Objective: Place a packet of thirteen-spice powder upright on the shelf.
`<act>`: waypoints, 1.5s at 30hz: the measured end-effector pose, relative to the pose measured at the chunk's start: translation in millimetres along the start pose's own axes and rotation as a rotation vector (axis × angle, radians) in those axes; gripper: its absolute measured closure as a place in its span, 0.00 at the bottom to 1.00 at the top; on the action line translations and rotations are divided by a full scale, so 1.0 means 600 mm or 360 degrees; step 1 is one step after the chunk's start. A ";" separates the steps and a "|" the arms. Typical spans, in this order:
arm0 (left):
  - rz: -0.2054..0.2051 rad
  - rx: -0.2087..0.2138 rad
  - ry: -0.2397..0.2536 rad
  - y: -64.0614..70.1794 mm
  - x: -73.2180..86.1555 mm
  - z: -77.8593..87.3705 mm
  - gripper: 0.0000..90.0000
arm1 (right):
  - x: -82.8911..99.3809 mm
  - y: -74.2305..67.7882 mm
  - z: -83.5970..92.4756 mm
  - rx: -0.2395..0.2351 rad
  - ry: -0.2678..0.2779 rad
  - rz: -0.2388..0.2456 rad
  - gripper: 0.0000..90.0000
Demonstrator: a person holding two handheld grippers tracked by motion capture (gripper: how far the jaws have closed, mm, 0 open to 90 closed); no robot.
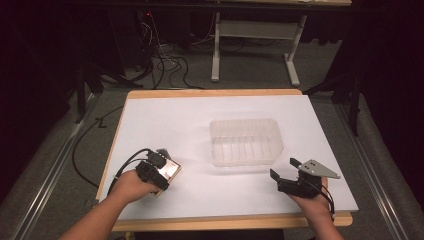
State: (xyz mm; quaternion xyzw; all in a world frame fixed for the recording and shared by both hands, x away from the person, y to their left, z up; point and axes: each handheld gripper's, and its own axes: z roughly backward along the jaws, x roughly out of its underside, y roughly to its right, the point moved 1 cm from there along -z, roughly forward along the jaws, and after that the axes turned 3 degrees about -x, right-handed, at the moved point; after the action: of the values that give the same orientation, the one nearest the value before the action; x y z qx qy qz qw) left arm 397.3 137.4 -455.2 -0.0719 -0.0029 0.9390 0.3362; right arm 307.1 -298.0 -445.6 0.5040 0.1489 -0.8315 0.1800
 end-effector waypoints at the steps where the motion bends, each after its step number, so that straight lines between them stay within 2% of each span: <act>1: 0.0000 0.0000 0.0000 0.000 0.000 0.000 0.37 | 0.000 0.000 0.000 0.0000 0.0000 0.0000 0.17; 6: -0.0004 -0.0020 0.0060 0.000 0.001 0.005 0.37 | 0.001 0.001 0.000 0.0002 -0.0004 0.0005 0.17; 13: 0.0010 0.0011 0.0222 0.003 0.006 0.017 0.37 | 0.002 0.003 0.003 0.0010 -0.0005 -0.0003 0.17; 15: 0.0007 0.0014 0.0239 0.004 0.007 0.018 0.37 | 0.002 0.002 0.003 0.0009 -0.0002 0.0003 0.17; 17: 0.0000 0.0022 0.0306 0.011 0.009 0.022 0.37 | 0.002 0.001 0.003 0.0009 -0.0002 0.0006 0.17; 19: -0.0007 0.0025 0.0324 0.012 0.010 0.023 0.37 | 0.002 0.001 0.003 0.0009 -0.0002 0.0008 0.17; 20: 0.0030 0.0037 0.0375 0.018 0.011 0.022 0.37 | 0.002 0.000 0.003 0.0008 -0.0002 0.0007 0.17; 21: -0.0030 0.0012 0.0396 0.022 0.012 0.026 0.37 | 0.001 -0.001 0.003 0.0008 -0.0003 0.0008 0.17; 24: -0.0026 0.0015 0.0472 0.029 0.013 0.029 0.37 | 0.002 -0.001 0.003 0.0010 -0.0005 0.0006 0.17; 25: -0.0026 0.0015 0.0472 0.029 0.013 0.029 0.37 | 0.002 -0.001 0.003 0.0010 -0.0005 0.0006 0.17; 26: -0.0019 0.0019 0.0531 0.032 0.013 0.032 0.37 | 0.001 -0.001 0.004 0.0012 -0.0002 0.0007 0.17; 27: -0.0007 0.0024 0.0557 0.033 0.014 0.033 0.37 | 0.001 0.000 0.004 0.0013 0.0002 0.0009 0.17; 31: 0.0006 0.0029 0.0600 0.035 0.016 0.034 0.36 | 0.001 -0.001 0.004 0.0016 -0.0003 0.0011 0.17; 33: 0.0035 0.0034 0.0678 0.036 0.019 0.036 0.37 | 0.001 -0.002 0.004 0.0017 -0.0004 0.0012 0.17; 34: 0.0035 0.0034 0.0678 0.036 0.019 0.036 0.37 | 0.001 -0.002 0.004 0.0017 -0.0004 0.0012 0.17; 36: 0.0064 0.0033 0.0775 0.035 0.024 0.040 0.37 | 0.002 -0.001 0.004 0.0020 -0.0007 0.0011 0.17; 37: 0.0064 0.0033 0.0775 0.035 0.024 0.040 0.37 | 0.002 -0.001 0.004 0.0021 -0.0009 0.0010 0.17; 41: 0.0090 0.0015 0.0888 0.038 0.029 0.043 0.37 | 0.002 -0.001 0.004 0.0023 -0.0009 0.0012 0.17; 43: 0.0115 0.0032 0.0940 0.042 0.031 0.043 0.37 | 0.002 -0.001 0.004 0.0023 -0.0010 0.0008 0.17; 45: 0.0110 0.0018 0.0960 0.045 0.032 0.042 0.37 | 0.002 0.000 0.005 0.0023 -0.0004 0.0012 0.17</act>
State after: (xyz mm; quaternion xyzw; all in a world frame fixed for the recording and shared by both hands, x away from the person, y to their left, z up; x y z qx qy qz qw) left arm 362.2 129.6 -434.0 -0.3458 0.1047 0.8861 0.2902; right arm 304.2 -299.6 -445.4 0.5048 0.1408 -0.8325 0.1797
